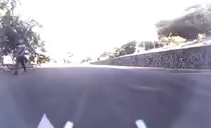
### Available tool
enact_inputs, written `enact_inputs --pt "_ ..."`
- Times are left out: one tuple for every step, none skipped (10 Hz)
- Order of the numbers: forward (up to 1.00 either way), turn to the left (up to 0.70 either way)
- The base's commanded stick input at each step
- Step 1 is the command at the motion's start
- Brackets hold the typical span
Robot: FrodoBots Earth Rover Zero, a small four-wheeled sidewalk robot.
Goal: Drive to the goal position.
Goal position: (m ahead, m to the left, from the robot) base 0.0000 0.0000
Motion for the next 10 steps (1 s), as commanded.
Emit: enact_inputs --pt "0.70 0.00" --pt "0.70 0.00" --pt "0.70 0.00" --pt "0.70 0.00" --pt "0.70 0.00" --pt "0.70 0.00" --pt "0.70 0.00" --pt "0.70 0.00" --pt "0.70 0.00" --pt "0.70 0.00"
